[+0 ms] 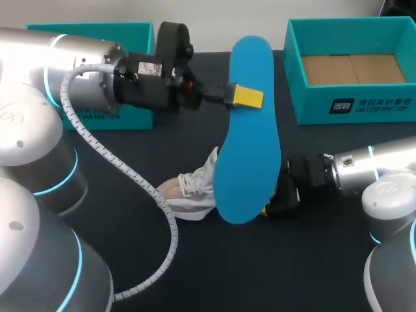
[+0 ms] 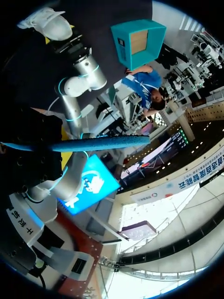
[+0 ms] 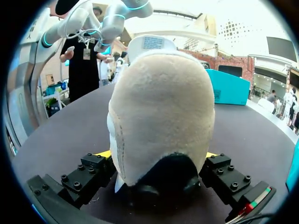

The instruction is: Take the shoe out of the shoebox, open the shoe tongue, remove and reinsert the insole, then place the shoe into the shoebox

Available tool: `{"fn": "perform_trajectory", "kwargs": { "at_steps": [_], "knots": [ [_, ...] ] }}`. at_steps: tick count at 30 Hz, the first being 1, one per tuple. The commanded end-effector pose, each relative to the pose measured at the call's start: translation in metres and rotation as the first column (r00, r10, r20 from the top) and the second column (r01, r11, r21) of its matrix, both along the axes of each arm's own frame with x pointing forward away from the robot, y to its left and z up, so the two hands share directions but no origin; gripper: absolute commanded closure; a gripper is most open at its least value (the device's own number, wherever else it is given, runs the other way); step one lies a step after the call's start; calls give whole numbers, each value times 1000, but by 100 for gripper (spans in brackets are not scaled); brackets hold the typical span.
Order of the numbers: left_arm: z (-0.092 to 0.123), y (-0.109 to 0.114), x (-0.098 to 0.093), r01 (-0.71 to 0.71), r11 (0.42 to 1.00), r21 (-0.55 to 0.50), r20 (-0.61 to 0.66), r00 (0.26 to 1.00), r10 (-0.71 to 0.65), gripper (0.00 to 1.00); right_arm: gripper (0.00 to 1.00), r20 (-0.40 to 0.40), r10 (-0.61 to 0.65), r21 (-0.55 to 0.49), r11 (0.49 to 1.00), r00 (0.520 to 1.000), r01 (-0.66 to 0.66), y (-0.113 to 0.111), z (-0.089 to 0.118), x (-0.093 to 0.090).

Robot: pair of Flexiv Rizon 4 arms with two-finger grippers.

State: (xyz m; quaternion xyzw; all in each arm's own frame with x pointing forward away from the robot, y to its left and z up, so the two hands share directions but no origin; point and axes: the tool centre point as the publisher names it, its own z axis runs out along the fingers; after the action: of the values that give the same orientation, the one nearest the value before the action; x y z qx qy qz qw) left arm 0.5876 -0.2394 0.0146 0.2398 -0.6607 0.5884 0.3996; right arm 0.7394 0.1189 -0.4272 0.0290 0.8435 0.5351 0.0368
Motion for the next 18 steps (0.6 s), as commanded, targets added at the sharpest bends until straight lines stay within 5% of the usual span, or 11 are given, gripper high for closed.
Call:
{"fn": "perform_trajectory", "kwargs": {
  "at_steps": [1,18],
  "knots": [
    [-2,0,-1,-2,1000,0,-1,1000,2,100,0,0,-2,-1,1000,1000,2,2,-4,-1],
    [-2,0,-1,-2,1000,0,-1,1000,2,100,0,-7,-26,-160,987,1000,25,-34,38,-8]
  ]
}}
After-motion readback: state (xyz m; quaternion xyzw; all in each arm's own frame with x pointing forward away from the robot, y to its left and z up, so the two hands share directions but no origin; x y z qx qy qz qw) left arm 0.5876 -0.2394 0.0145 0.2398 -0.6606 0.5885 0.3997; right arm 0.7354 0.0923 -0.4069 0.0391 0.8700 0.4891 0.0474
